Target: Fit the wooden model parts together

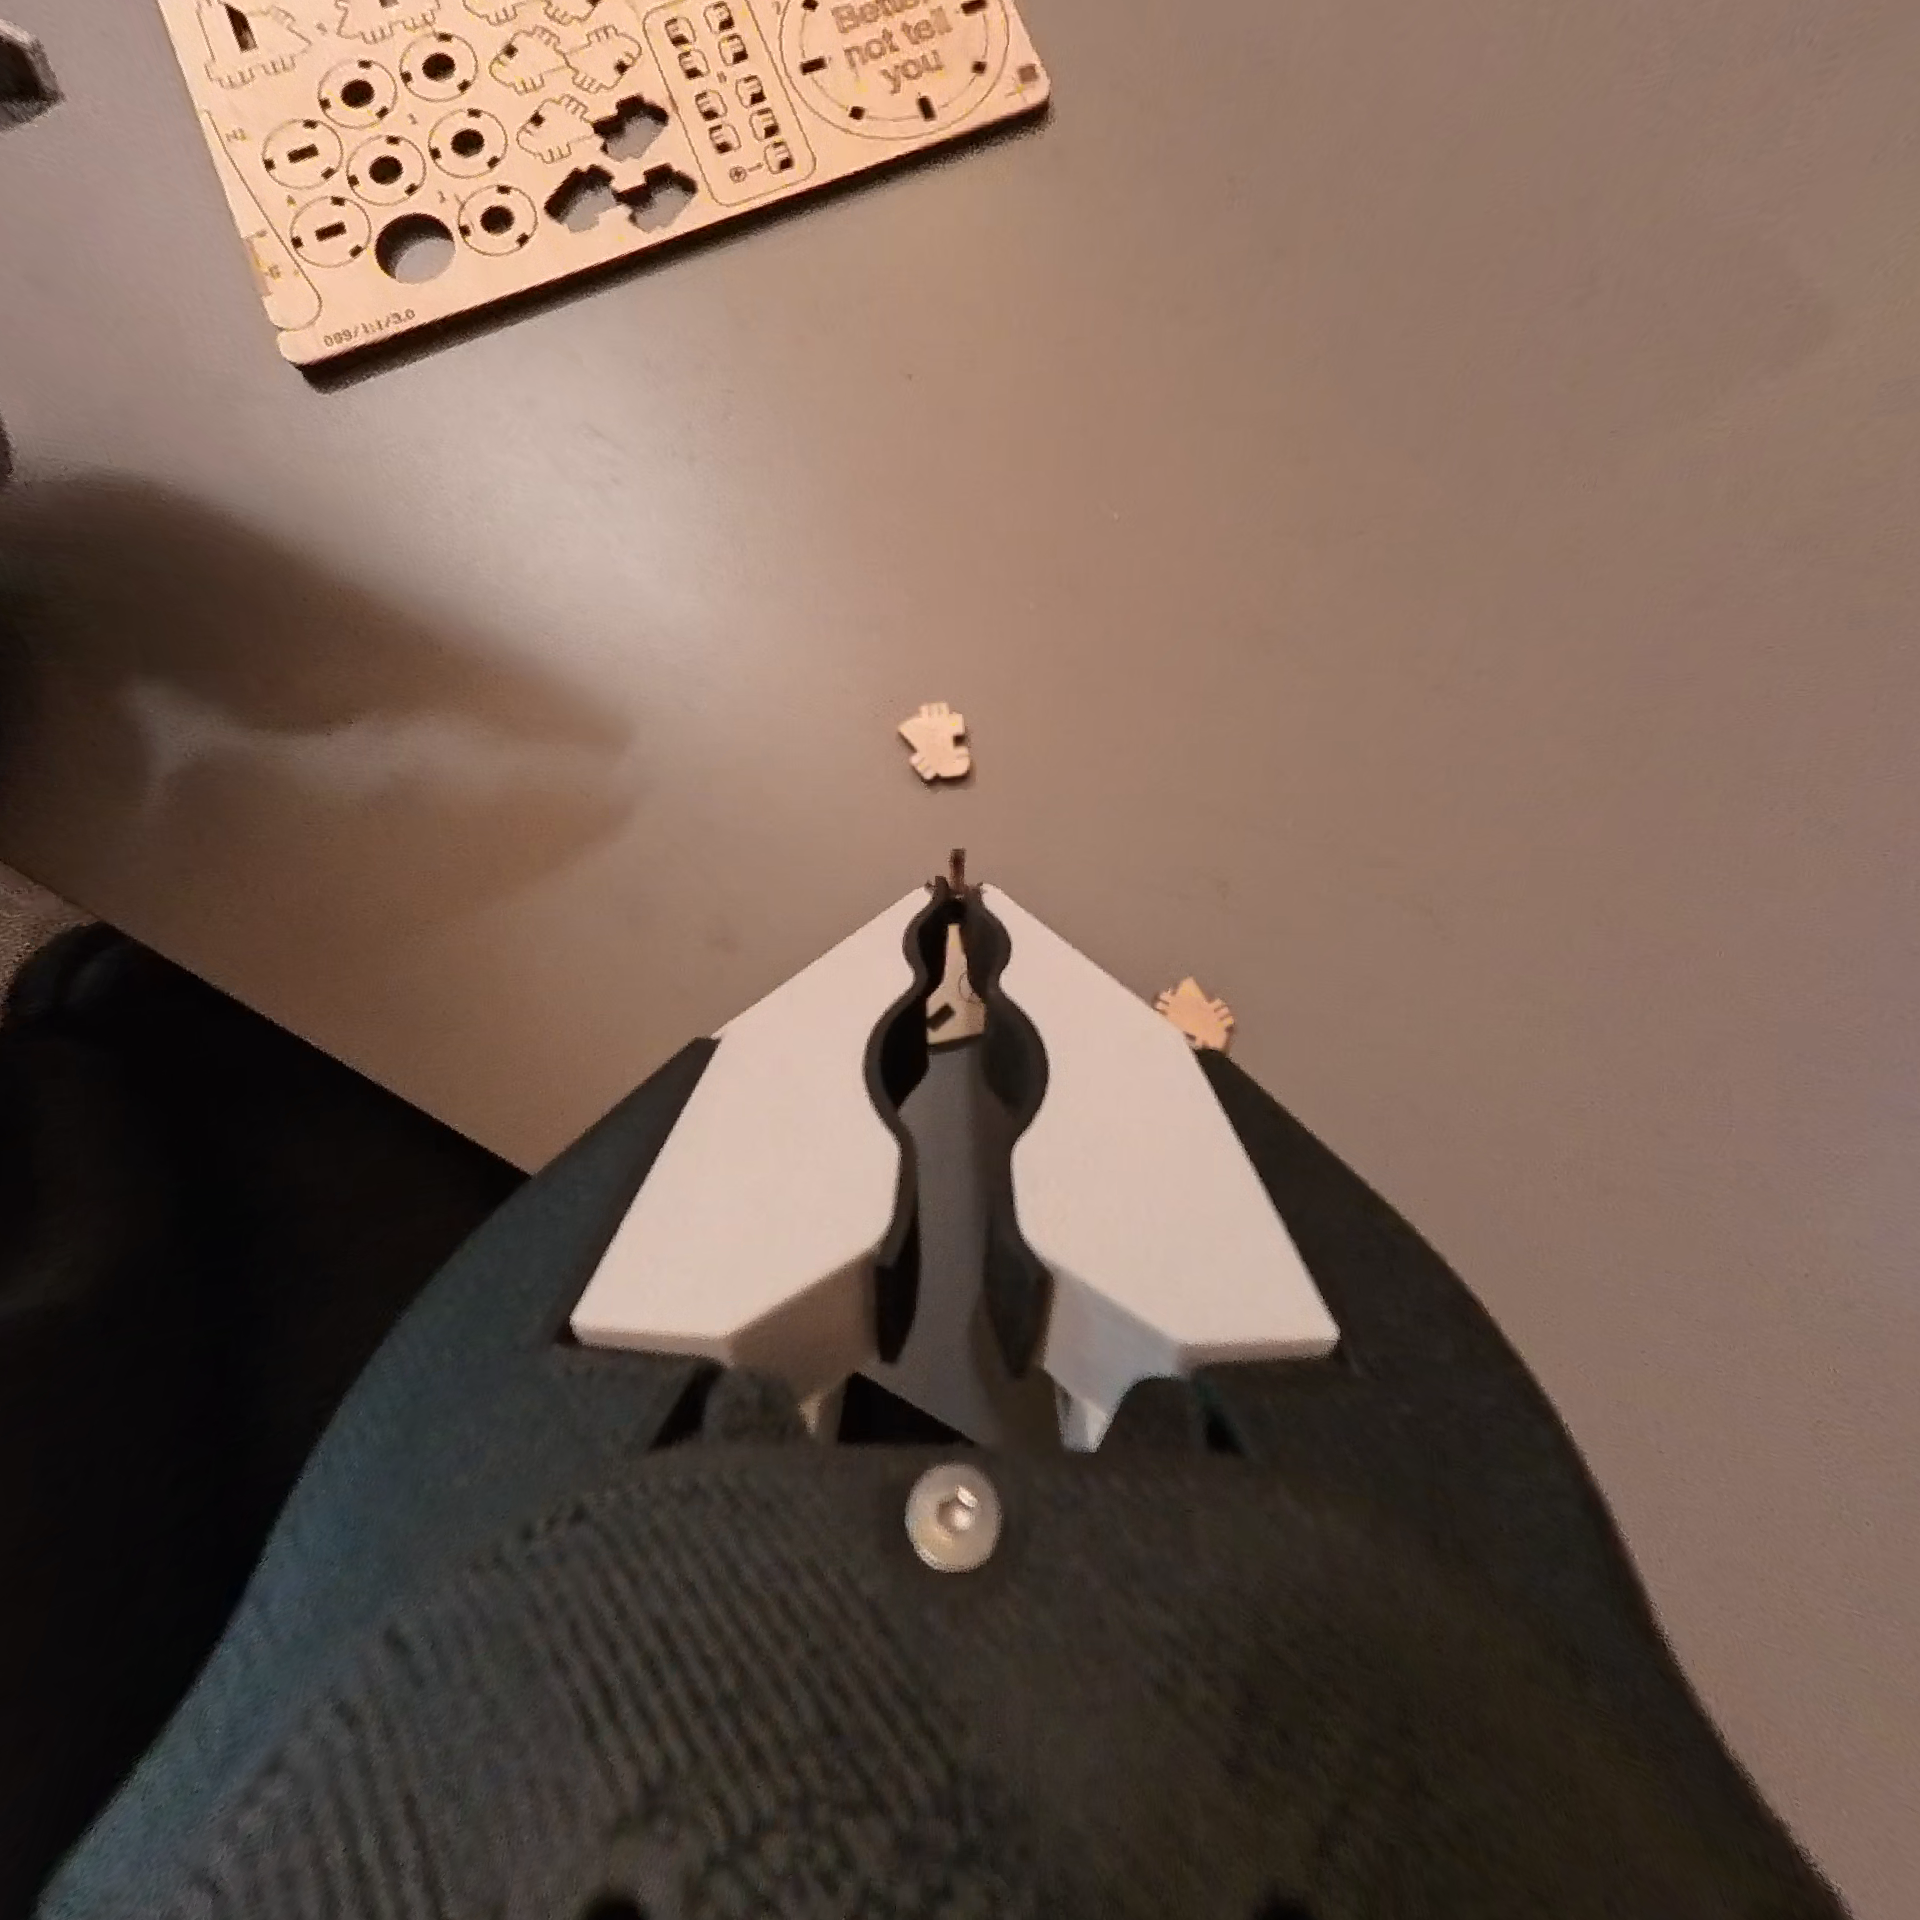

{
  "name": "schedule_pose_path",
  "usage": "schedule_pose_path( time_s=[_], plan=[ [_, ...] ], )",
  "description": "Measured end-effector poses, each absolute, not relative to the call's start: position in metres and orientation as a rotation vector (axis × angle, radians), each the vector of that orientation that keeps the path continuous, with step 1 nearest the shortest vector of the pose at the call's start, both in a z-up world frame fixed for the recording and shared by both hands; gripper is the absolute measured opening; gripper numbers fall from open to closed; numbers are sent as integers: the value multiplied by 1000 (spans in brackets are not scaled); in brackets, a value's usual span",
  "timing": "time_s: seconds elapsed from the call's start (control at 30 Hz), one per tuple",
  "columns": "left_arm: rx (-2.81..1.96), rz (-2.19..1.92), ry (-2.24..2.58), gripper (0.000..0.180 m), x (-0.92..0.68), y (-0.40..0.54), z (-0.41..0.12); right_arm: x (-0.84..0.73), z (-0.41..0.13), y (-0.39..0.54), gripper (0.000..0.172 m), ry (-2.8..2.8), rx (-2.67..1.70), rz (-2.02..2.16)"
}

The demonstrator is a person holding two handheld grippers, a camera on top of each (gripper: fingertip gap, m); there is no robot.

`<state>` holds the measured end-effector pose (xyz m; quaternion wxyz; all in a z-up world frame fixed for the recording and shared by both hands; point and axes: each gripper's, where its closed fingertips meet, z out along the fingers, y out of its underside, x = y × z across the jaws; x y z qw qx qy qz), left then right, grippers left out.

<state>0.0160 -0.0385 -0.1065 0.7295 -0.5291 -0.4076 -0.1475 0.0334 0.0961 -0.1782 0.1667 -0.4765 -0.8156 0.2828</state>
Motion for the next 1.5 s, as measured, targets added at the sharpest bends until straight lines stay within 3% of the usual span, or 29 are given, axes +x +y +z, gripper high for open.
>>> schedule_pose_path(
  time_s=[1.5],
  plan=[
    [-1141,-394,-934,0,14,-40,-111,37,-186,97,0,-2426,-986,896]
  ],
)
